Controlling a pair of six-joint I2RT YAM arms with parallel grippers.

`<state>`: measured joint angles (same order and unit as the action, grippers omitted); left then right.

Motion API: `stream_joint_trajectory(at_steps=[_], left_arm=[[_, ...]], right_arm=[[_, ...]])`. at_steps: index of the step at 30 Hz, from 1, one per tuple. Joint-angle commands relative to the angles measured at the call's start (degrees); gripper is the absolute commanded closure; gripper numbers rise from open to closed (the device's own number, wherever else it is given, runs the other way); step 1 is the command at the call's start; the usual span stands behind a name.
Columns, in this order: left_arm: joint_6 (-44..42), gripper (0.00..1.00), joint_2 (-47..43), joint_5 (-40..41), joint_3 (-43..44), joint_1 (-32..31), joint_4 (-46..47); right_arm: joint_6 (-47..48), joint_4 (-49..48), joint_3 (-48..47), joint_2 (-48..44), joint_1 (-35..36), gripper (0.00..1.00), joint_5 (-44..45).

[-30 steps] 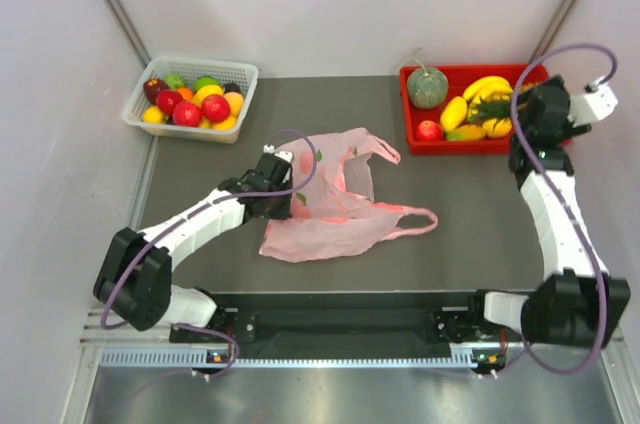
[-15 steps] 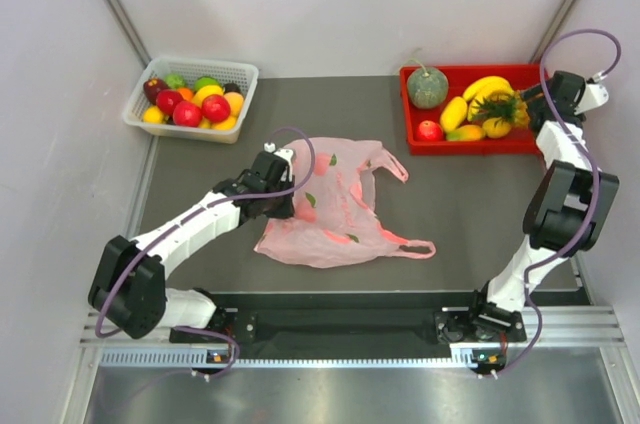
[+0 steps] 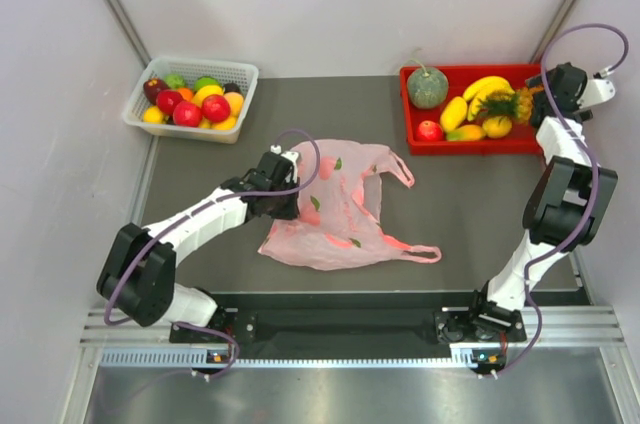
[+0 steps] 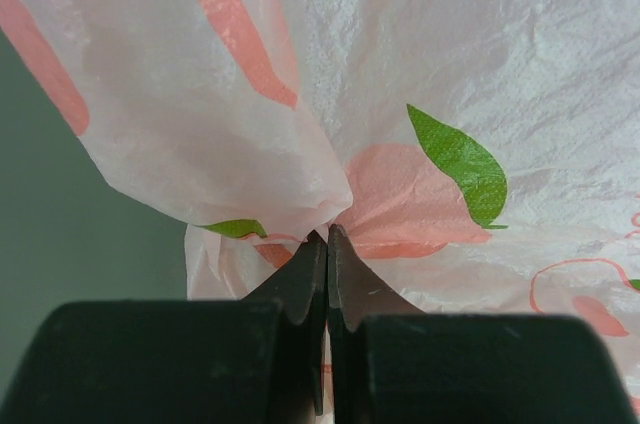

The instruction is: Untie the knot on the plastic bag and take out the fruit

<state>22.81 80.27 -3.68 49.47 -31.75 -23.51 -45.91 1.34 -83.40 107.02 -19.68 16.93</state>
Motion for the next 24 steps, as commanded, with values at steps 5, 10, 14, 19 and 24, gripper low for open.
stream_joint_trajectory(at_steps=[5,10,14,19,24], left_arm=[[0.3,1.0,-0.2,-1.1,2.0,0.3,1.7],[0.7,1.0,-2.2,-1.2,2.0,0.3,1.0],[0.9,1.0,-4.3,-0.9,2.4,0.3,0.6],[0.4,1.0,-6.6,0.0,3.2,0.3,0.2],[0.0,1.0,-7.9,-0.2,3.7,0.3,1.4]], right_arm=[[4.9,-2.1,-6.0,-1.4,0.7,0.0,4.1],[8.1,-1.7,-5.1,-5.4,2.3,0.0,4.2],[12.2,-1.5,-2.7,-12.2,3.8,0.0,-0.3],[14.5,0.3,6.5,-23.8,6.4,0.0,-8.0],[17.6,0.9,17.5,-38.7,10.3,0.0,-25.5]])
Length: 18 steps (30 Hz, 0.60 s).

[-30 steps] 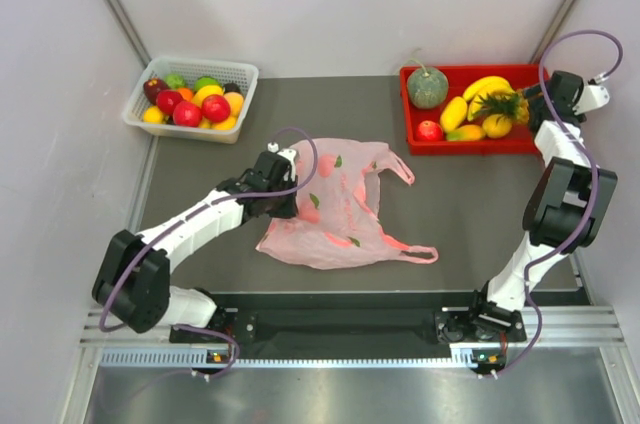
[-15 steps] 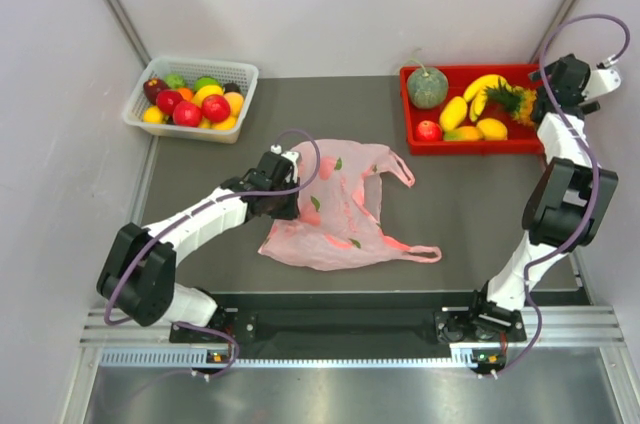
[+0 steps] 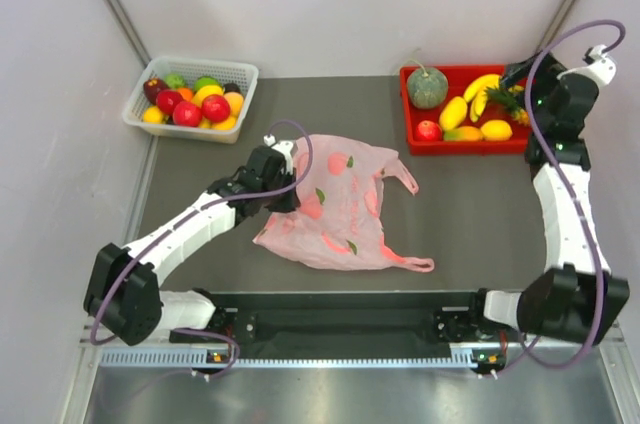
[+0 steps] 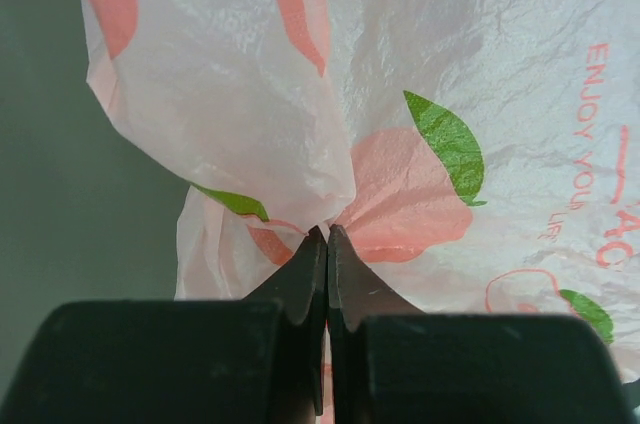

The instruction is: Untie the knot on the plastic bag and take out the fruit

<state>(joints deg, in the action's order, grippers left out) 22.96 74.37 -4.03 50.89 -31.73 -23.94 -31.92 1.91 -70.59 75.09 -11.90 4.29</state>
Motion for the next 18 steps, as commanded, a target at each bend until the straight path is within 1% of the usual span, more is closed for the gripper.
stream_joint_trajectory(at_steps=[1,2,3,4,5,6,8,9,10,11,13,14,18], left_arm=[[-0.1,1.0,-2.1,0.4,2.4,0.3,1.8],[0.0,0.86,-2.6,0.4,2.5,0.3,2.1],[-0.1,0.77,-2.7,0.3,2.4,0.3,2.4],[-0.1,0.65,-3.1,0.2,2.4,0.3,2.7],[0.0,0.46,-3.6,0.2,2.3,0.3,2.8],[0.2,0.38,-3.9,0.3,2.3,0.3,3.1],[0.9,0.27,-5.1,0.1,2.2,0.3,3.5],[1.0,0.1,-5.6,0.0,2.1,0.3,3.7],[1.2,0.02,-6.2,-0.2,2.1,0.3,3.8],[1.5,0.01,-7.3,-0.5,2.1,0.3,3.9],[1.7,0.01,-8.6,-0.8,2.1,0.3,4.0],[1.9,0.01,-10.3,-1.2,2.1,0.3,3.9],[1.8,0.01,-14.9,-2.9,2.5,0.3,4.0]], right_arm=[[4.7,1.6,7.5,-8.5,3.1,0.0,-14.3],[5.5,4.5,8.8,-11.7,3.8,0.0,-18.6],[6.4,6.1,9.8,-13.2,5.3,0.0,-20.3],[7.8,8.3,11.5,-14.8,6.3,0.0,-21.2],[8.9,11.8,12.3,-18.4,7.4,0.01,-22.3],[10.1,13.4,13.2,-20.4,9.8,0.0,-22.9],[12.6,16.5,15.0,-26.4,11.5,0.0,-23.4],[12.9,19.9,15.4,-28.4,11.5,0.0,-23.5],[13.9,21.2,15.6,-30.2,11.5,0.0,-24.2],[14.3,23.1,15.2,-33.6,11.5,0.0,-25.5],[15.0,27.9,13.8,-36.6,11.5,0.0,-25.8],[15.3,29.1,13.3,-39.2,11.5,0.0,-26.9],[16.0,34.3,11.8,-44.7,11.5,0.0,-29.2]])
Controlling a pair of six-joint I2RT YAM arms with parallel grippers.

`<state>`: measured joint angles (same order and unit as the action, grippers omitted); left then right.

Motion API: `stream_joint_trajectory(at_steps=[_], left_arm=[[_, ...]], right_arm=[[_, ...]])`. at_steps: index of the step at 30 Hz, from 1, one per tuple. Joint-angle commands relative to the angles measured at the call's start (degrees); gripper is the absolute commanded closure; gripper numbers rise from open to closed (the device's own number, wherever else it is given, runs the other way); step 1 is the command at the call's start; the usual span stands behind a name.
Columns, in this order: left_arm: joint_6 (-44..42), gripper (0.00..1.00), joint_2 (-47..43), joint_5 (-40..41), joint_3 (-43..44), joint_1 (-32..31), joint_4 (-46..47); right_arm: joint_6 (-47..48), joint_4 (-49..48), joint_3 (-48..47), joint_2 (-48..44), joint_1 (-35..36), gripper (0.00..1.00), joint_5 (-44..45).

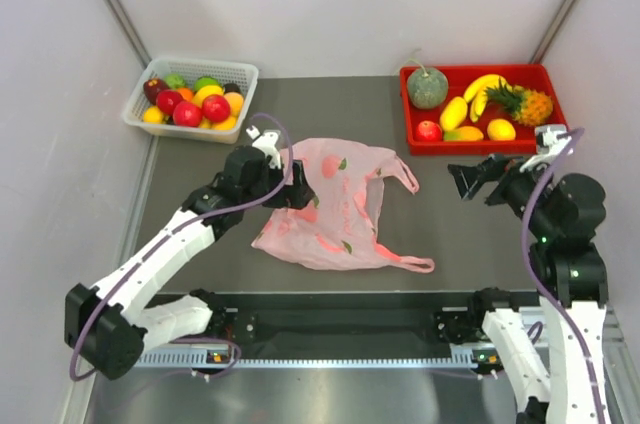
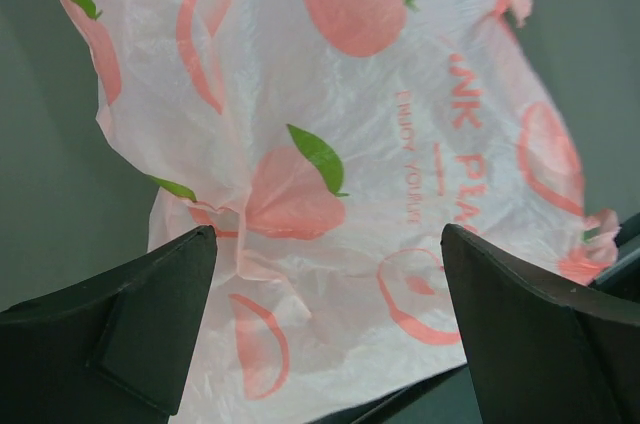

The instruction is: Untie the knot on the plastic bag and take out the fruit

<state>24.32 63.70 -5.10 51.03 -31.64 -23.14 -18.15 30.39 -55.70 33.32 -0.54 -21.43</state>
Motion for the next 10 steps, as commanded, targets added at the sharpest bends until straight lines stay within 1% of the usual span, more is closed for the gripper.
stream_joint_trajectory(at_steps=[1,2,7,10], left_arm=[[0.4,0.01,-5.1,-2.3,2.5,0.2,3.2],[0.3,0.01,-6.9,-2.5,2.9,0.2,2.8],[-0.3,0.01,-12.2,-4.7,4.3,0.2,2.0],[-1.3,0.01,-15.8,-4.7,5.2,0.2,0.7]], right_arm=[[2.4,6.7,-3.4,-3.7,0.1,0.0,-3.4],[2.3,8.1,-3.4,-4.7,1.8,0.0,-2.7],[0.1,8.9,-3.7,-5.4,1.9,0.0,-3.3],[1.0,9.0,-4.1,-4.6,1.9,0.0,-4.4]])
